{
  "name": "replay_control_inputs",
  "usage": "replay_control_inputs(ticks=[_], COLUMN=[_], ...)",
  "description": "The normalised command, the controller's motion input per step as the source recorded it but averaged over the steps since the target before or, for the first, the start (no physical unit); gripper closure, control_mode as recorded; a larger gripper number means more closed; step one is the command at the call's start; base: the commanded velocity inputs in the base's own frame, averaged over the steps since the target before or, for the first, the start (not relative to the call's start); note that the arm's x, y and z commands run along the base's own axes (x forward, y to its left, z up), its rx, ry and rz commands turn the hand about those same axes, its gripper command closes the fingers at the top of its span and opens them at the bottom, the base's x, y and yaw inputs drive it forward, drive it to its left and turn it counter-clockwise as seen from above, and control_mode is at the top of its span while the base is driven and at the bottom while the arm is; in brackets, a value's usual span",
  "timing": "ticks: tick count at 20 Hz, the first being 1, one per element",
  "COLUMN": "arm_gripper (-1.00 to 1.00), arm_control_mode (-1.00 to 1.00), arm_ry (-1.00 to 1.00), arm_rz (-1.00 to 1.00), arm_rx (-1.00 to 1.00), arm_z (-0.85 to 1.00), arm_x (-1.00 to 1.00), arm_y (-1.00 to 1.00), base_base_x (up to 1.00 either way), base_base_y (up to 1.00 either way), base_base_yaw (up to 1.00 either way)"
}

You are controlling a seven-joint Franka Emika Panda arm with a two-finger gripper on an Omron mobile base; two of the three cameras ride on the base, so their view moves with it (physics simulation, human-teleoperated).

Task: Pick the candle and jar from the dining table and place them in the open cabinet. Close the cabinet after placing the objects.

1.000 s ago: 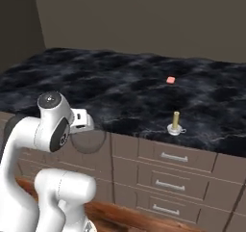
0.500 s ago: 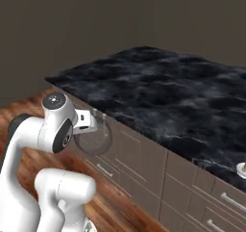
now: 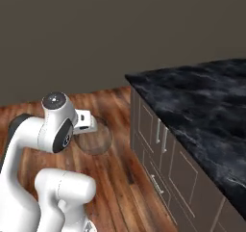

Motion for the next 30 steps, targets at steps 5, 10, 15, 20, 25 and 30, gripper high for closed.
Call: replay_control_inputs(ticks=[5, 10, 15, 20, 25, 30], arm_gripper=[1.00, 1.00, 1.00, 1.00, 1.00, 1.00], arm_control_mode=[1.00, 1.00, 1.00, 1.00, 1.00, 1.00], arm_ry=[0.00, 0.00, 0.00, 0.00, 0.00, 0.00], arm_rz=[0.00, 0.00, 0.00, 0.00, 0.00, 0.00], arm_rx=[0.00, 0.00, 0.00, 0.00, 0.00, 0.00], arm_z=[0.00, 0.00, 0.00, 0.00, 0.00, 0.00], arm_x=[0.00, 0.00, 0.00, 0.00, 0.00, 0.00], arm_y=[0.00, 0.00, 0.00, 0.00, 0.00, 0.00], base_base_x=[0.00, 0.00, -0.18, -0.21, -0.44, -0.46], base_base_y=[0.26, 0.21, 0.13, 0.12, 0.22, 0.36], base_base_yaw=[0.76, 0.73, 0.71, 0.71, 0.72, 0.74])
